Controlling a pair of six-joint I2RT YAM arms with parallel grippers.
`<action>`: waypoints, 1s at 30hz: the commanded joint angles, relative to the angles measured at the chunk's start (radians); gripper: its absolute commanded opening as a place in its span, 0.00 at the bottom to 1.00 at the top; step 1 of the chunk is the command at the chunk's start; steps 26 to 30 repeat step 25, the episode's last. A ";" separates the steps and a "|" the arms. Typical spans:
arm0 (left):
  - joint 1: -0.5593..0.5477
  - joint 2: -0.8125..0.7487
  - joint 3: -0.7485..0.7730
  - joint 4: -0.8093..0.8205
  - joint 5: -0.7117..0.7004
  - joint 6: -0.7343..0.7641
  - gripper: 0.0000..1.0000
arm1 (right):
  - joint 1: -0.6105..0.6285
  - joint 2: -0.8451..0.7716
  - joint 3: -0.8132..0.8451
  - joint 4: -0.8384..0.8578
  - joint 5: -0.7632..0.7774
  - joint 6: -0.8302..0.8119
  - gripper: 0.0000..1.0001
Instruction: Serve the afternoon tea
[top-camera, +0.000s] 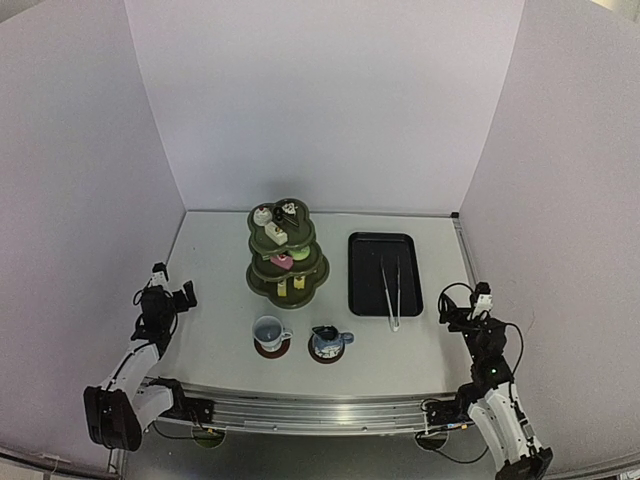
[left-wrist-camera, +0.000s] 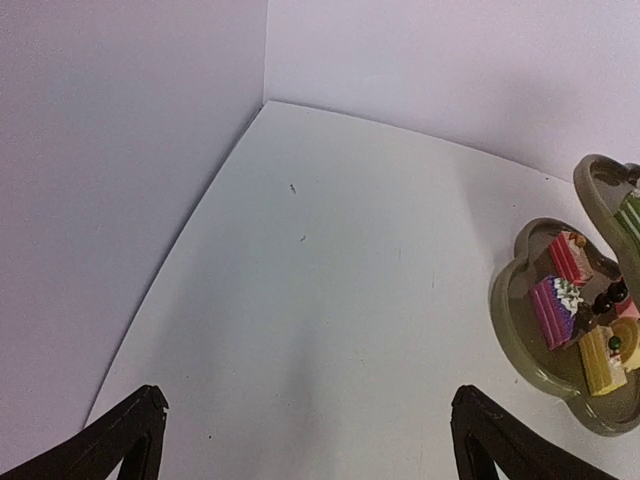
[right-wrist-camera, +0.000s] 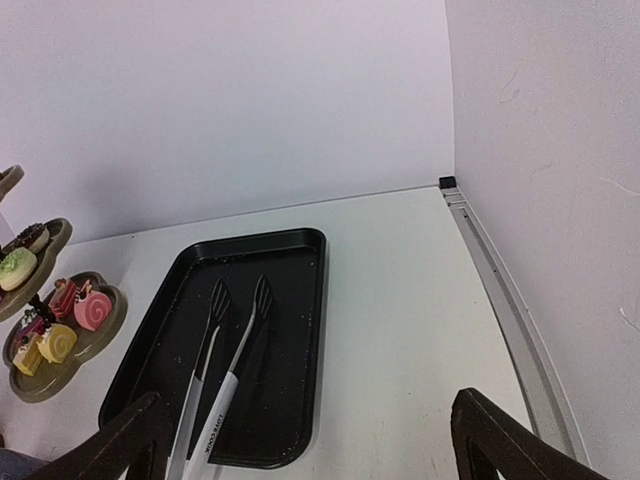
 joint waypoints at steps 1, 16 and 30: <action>0.005 -0.068 -0.174 0.278 0.088 0.180 1.00 | -0.001 -0.080 -0.054 0.047 0.052 -0.033 0.95; 0.005 -0.239 -0.289 0.253 0.238 0.230 1.00 | -0.001 -0.143 -0.135 0.044 0.058 -0.029 0.95; 0.005 -0.238 -0.279 0.235 0.211 0.198 1.00 | -0.001 -0.130 -0.132 0.045 0.056 -0.036 0.95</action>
